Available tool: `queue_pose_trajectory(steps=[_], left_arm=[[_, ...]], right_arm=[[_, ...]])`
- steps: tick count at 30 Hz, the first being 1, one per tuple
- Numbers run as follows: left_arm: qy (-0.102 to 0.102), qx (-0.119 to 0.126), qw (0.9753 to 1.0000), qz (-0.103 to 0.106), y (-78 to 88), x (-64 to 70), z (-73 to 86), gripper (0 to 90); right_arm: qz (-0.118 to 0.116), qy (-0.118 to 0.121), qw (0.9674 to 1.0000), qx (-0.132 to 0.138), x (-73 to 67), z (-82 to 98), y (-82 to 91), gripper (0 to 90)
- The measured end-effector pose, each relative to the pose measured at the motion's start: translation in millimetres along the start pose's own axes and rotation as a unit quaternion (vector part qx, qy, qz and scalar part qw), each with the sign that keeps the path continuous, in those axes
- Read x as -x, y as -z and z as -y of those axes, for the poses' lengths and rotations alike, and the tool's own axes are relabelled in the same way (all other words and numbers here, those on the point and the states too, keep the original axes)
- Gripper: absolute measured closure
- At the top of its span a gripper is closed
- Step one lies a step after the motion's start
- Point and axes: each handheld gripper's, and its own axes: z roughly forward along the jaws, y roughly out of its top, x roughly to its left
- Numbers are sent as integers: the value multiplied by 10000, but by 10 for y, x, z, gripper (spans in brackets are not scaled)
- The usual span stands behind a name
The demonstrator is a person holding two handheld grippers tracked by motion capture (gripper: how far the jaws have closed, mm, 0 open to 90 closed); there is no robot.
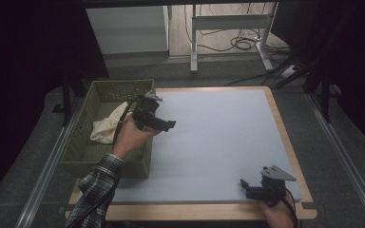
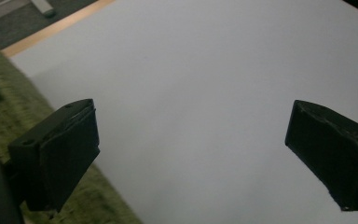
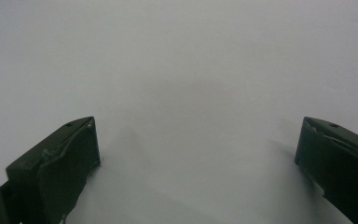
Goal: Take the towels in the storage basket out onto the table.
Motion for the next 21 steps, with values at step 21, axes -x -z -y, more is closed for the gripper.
queue_pose_trajectory(steps=[21], left_arm=[[822, -476, 9914, -896, 180, -1068, 510, 16]], right_arm=[[-8, -3, 10000, 4, 1, -1, -3, 0]])
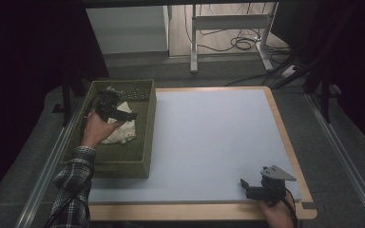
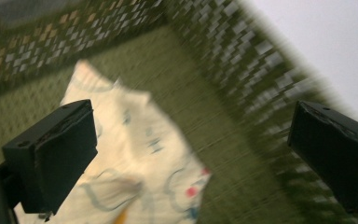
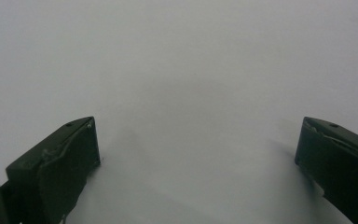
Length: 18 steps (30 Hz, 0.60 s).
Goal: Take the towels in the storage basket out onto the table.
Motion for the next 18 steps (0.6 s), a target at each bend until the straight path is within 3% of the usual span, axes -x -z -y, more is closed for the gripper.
queue_pose_trajectory(steps=[8, 12, 18], left_arm=[[221, -575, 9980, -156, -298, -287, 136, 18], [365, -844, 9957, -73, -423, -394, 156, 9], [491, -1476, 9878, -71, -705, -501, 191, 14]], right_arm=[[-3, 0, 10000, 1, 0, 0, 0, 0], [-7, 0, 10000, 1, 1, 0, -1, 0], [-6, 2, 10000, -5, 2, -1, 1, 0]])
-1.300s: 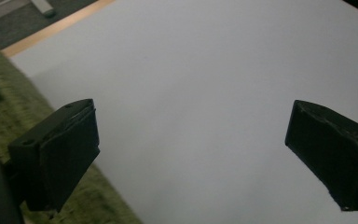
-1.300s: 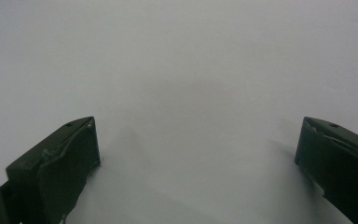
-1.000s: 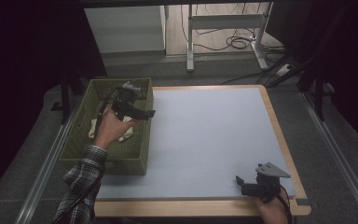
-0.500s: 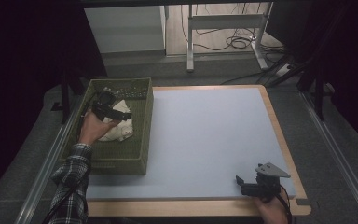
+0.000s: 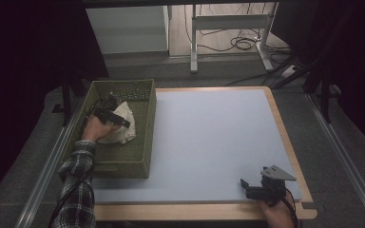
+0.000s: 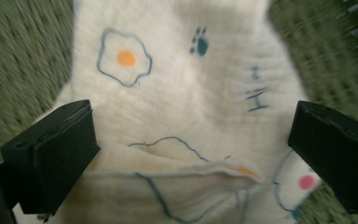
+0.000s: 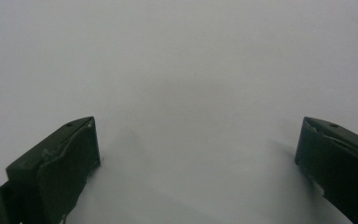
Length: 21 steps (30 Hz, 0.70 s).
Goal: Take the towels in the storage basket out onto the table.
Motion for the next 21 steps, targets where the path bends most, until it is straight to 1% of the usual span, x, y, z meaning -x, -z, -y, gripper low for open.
queue_pose_trajectory(steps=[4, 7, 8, 9, 10, 11, 12, 14, 15, 16, 18, 20, 21], left_arm=[[98, -382, 9992, -108, -139, -41, -8, 25], [138, -576, 9981, -141, -193, -59, -2, 61], [156, -589, 9980, -183, -189, -54, -4, 76], [241, -561, 9980, -182, -171, -51, -6, 123], [290, -554, 9978, -237, -143, -52, -8, 194], [296, -539, 9978, -258, -121, -55, -3, 306], [324, -526, 9979, -180, -111, -54, 3, 370], [219, -565, 9980, -201, -94, -32, 10, 506], [233, -570, 9981, -12, -94, -29, 12, 622], [172, -580, 9982, 9, -95, -18, 12, 694], [94, -606, 9981, 43, -88, 5, 7, 752], [-17, -656, 9978, 30, -73, 20, 1, 772], [-31, -666, 9978, 38, -59, 20, 0, 777]], right_arm=[[-3, 2, 10000, 0, 1, 0, 0, 0], [-16, 4, 10000, 4, 2, 0, -1, 0], [-9, 6, 10000, 1, 2, 0, 0, 0], [-9, 6, 10000, 0, 2, 0, 0, 0], [-19, 5, 10000, 5, 3, 0, -1, 0], [-21, 8, 10000, 6, 3, 0, -1, 0], [-23, 11, 10000, 6, 4, 0, -1, 0], [-22, 12, 10000, 6, 4, 0, -1, 0], [-21, 12, 10000, 6, 3, 0, -1, 0], [-22, 12, 10000, 6, 3, 0, -1, 0], [-22, 12, 10000, 6, 3, 0, -1, 0], [-22, 11, 10000, 6, 3, 0, -2, 0], [-22, 9, 10000, 6, 3, 0, -1, 0]])
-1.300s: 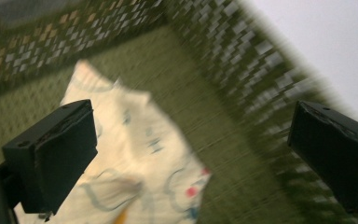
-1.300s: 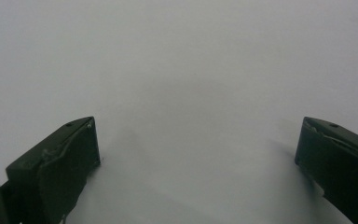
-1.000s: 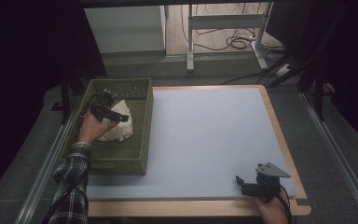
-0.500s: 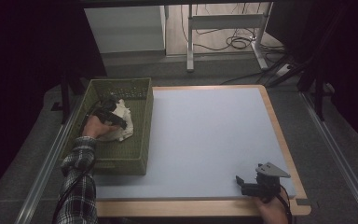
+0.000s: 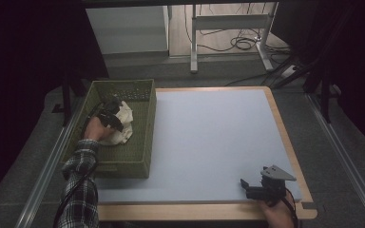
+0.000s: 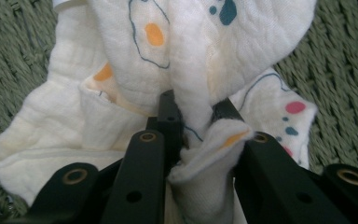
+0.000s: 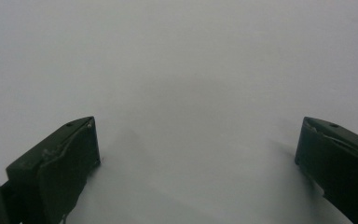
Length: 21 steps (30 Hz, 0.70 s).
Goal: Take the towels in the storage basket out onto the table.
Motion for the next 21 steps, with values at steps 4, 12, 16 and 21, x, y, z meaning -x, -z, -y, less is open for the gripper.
queue_pose_trajectory(steps=[4, 12, 16, 21], left_arm=[[124, 218, 9994, 250, 107, -27, 19, 784], [239, 905, 9944, 489, 487, -65, 177, 781], [254, 1157, 9915, 541, 680, -79, 258, 781], [167, 1406, 9878, 644, 891, -31, 324, 782]], right_arm=[[-1, 1, 10000, 1, 0, 0, 0, 0], [-1, 0, 10000, 1, 0, 0, 0, 0], [0, 1, 10000, 0, 0, 0, 0, 0], [0, 2, 10000, -1, 0, 0, 0, 0]])
